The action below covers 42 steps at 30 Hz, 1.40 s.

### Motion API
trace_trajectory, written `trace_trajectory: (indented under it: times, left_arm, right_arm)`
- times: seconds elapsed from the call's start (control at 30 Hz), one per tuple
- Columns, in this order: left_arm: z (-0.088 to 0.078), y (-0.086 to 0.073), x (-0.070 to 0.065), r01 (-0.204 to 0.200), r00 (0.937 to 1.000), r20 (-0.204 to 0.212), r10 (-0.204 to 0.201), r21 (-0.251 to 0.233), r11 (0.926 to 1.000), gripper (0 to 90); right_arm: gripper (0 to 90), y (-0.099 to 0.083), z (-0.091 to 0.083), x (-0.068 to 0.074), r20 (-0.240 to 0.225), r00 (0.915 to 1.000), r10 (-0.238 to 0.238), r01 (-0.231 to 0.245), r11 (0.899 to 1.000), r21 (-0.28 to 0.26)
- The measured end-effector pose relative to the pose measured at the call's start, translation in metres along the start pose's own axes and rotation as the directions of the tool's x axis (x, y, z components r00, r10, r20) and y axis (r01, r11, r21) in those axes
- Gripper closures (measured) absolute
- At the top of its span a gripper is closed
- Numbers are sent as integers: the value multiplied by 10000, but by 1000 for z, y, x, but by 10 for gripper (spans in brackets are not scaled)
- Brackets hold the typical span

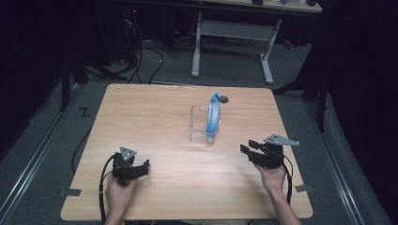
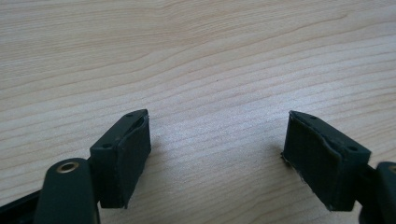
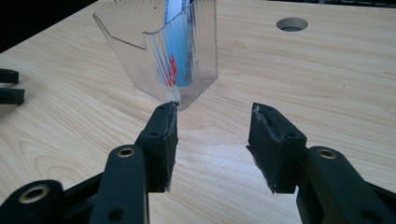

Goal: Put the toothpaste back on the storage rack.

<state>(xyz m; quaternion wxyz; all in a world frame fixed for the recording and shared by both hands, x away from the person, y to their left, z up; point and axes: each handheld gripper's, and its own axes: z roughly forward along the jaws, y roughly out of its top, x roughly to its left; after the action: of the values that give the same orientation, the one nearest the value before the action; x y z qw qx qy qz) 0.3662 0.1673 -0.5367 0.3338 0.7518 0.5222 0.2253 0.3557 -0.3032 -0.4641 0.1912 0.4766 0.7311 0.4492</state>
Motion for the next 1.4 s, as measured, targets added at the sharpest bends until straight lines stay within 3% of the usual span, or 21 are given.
trace_trajectory:
  times: [0.8,1.03,1.4]
  left_arm:
    - [0,0,0,-1,10000,0,1,1,10000,233]
    - [0,0,0,-3,10000,-1,3,-1,10000,233]
    - [0,0,0,2,10000,0,-2,0,10000,233]
  right_arm:
    - [519,-27,21,2,392,9992,46,-72,9979,648]
    - [515,-30,26,3,558,9983,-147,96,9959,898]
    - [512,-42,36,-4,869,9962,-80,-29,9922,1248]
